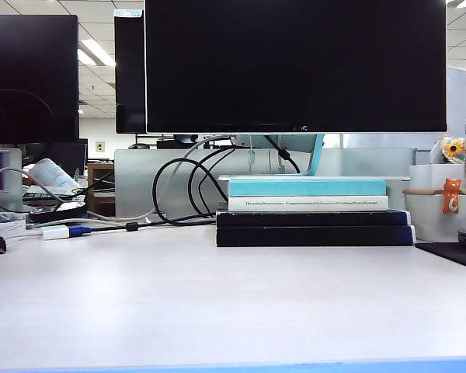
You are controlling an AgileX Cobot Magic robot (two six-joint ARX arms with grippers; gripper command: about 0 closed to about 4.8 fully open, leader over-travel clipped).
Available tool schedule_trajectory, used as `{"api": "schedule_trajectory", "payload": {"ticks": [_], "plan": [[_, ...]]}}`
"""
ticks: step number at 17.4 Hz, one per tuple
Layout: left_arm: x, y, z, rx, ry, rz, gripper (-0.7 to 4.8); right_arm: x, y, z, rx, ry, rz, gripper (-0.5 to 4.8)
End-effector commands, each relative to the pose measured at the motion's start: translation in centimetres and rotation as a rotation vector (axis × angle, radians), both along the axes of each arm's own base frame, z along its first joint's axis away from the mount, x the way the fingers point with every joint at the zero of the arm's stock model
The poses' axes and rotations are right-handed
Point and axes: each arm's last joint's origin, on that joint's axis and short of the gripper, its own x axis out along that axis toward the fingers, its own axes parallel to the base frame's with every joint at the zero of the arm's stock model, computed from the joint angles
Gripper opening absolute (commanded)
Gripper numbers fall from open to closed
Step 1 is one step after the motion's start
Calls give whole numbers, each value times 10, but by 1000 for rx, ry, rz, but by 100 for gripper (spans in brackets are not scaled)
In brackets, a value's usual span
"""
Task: Unfold the white charging cable into a straight cable.
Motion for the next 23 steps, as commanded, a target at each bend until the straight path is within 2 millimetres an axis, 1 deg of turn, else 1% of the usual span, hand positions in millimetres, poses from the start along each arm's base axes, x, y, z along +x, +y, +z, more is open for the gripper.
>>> {"api": "schedule_trajectory", "payload": {"ticks": [1, 3, 4, 7, 8, 9, 11, 12, 14, 15, 17, 18, 19, 20, 21, 22, 23], "plan": [[17, 13, -5, 90, -25, 210, 479, -5, -1, 3, 18, -15, 11, -6], [16, 13, -4, 79, -25, 155, 479, -4, -1, 3, 18, -18, 11, -6], [13, 14, -5, 91, -7, 93, 479, -4, -1, 3, 18, -21, 10, -6], [7, 22, 1, 119, -36, 86, 479, -3, -1, 6, 23, -57, 1, -6], [-11, 44, 22, 151, -147, 94, 479, 2, 0, 15, 41, -158, -22, -6], [-22, 61, 36, 155, -190, 146, 479, 10, 2, 23, 92, -190, -18, -6], [-35, 82, 49, 152, -215, 199, 479, 23, 6, 32, 177, -212, 16, -6], [-44, 96, 57, 148, -236, 220, 479, 33, 9, 39, 239, -227, 65, -6], [-57, 116, 66, 137, -249, 238, 479, 52, 15, 49, 339, -237, 149, -6], [-63, 122, 68, 140, -252, 237, 479, 59, 18, 54, 384, -245, 195, -6], [-74, 134, 72, 139, -253, 243, 479, 76, 33, 69, 516, -281, 321, -6], [-77, 137, 73, 132, -257, 242, 479, 85, 47, 81, 572, -265, 403, -6], [-77, 137, 73, 129, -254, 242, 479, 90, 57, 87, 569, -235, 463, -6], [-77, 137, 74, 124, -253, 238, 479, 95, 74, 92, 550, -187, 562, -6], [-76, 136, 74, 120, -256, 236, 479, 96, 84, 92, 539, -172, 608, -6], [-76, 134, 76, 94, -269, 199, 479, 94, 108, 78, 468, -132, 677, -6], [-77, 134, 78, 76, -280, 168, 479, 97, 110, 69, 419, -86, 662, -6]]}}
